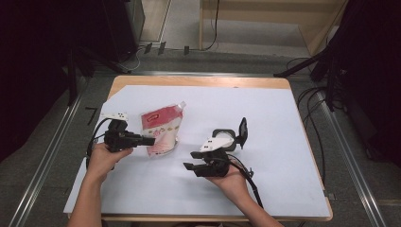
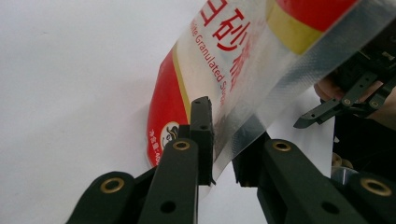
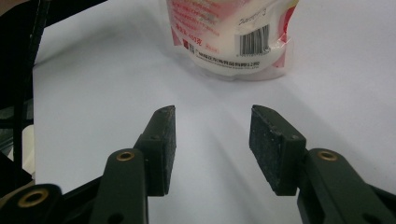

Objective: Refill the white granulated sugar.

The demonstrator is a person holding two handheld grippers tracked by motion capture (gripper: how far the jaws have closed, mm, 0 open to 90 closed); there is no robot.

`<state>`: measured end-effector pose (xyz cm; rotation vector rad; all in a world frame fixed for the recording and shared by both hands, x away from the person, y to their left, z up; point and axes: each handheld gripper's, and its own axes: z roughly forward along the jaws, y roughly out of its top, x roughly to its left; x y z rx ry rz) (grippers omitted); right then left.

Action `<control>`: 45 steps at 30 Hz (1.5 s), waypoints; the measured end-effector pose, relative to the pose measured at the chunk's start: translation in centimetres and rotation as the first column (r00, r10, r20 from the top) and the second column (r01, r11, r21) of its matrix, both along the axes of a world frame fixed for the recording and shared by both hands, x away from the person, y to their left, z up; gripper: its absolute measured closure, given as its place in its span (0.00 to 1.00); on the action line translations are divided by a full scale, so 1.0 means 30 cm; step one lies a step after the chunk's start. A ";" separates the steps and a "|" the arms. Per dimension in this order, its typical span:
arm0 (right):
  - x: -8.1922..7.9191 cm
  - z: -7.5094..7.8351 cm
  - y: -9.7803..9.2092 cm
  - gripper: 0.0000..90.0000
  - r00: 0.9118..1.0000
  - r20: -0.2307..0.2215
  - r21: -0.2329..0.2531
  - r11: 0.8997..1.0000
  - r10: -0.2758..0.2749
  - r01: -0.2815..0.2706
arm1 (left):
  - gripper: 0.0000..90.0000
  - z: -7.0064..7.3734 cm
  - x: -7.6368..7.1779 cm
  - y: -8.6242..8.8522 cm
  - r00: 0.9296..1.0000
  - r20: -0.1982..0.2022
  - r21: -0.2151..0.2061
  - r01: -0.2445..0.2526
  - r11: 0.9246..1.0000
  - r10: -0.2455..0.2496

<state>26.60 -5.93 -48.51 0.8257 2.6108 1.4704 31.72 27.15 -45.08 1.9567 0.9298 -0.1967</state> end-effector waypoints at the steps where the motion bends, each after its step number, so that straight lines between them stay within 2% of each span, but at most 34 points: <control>1: 0.002 0.000 0.001 0.58 1.000 0.000 0.001 1.000 0.002 -0.002 | 0.89 -0.002 -0.002 0.001 1.000 -0.001 -0.001 -0.005 1.000 0.005; 10: 0.011 0.002 0.007 0.58 1.000 0.001 -0.001 1.000 0.002 -0.002 | 0.82 -0.006 -0.010 0.012 1.000 -0.014 -0.001 0.000 1.000 0.000; 13: 0.012 0.004 0.007 0.58 1.000 0.004 -0.002 1.000 0.002 -0.002 | 0.81 -0.004 -0.015 0.012 1.000 -0.009 0.004 -0.010 1.000 0.010; 17: 0.015 0.004 0.006 0.58 1.000 0.002 0.000 1.000 0.000 0.000 | 0.78 0.003 -0.022 0.008 0.999 0.024 0.032 -0.025 0.999 0.024; 19: 0.016 0.005 0.005 0.58 1.000 -0.003 0.002 1.000 0.000 0.000 | 0.76 0.005 -0.022 0.007 1.000 0.013 0.023 -0.027 0.999 0.027; 22: 0.019 0.007 0.001 0.58 1.000 -0.004 0.001 1.000 -0.005 0.005 | 0.73 0.011 -0.025 0.006 1.000 0.010 0.035 -0.021 0.999 0.021; 25: 0.021 0.010 -0.001 0.58 1.000 -0.002 0.001 1.000 -0.008 0.008 | 0.69 0.019 -0.039 0.011 1.000 0.016 0.042 -0.019 0.999 0.018; 27: 0.023 0.013 -0.002 0.59 1.000 0.002 -0.014 1.000 -0.019 0.019 | 0.67 0.027 -0.045 0.018 0.999 0.020 0.033 -0.027 0.999 0.027; 30: 0.024 0.014 -0.003 0.59 1.000 -0.015 -0.012 1.000 -0.021 0.021 | 0.65 0.036 -0.049 0.027 0.999 0.028 0.028 -0.039 0.999 0.038; 35: 0.025 0.018 -0.005 0.60 0.999 -0.026 0.002 1.000 -0.021 0.021 | 0.60 0.048 -0.061 0.029 0.999 0.022 0.056 -0.038 0.998 0.037; 36: 0.026 0.020 -0.006 0.60 0.999 -0.031 0.008 1.000 -0.022 0.022 | 0.59 0.049 -0.061 0.031 0.999 0.029 0.068 -0.042 0.997 0.040; 38: 0.028 0.023 -0.008 0.62 0.999 -0.037 0.016 1.000 -0.023 0.023 | 0.57 0.053 -0.066 0.036 0.999 0.019 0.082 -0.037 0.996 0.036; 42: 0.032 0.034 -0.016 0.66 0.998 -0.048 0.020 0.999 -0.027 0.028 | 0.55 0.065 -0.072 0.061 0.999 0.021 0.059 -0.051 0.997 0.050; 45: 0.034 0.048 -0.026 0.73 0.999 -0.043 0.025 0.999 -0.029 0.030 | 0.54 0.071 -0.078 0.082 0.998 0.022 0.069 -0.064 0.996 0.063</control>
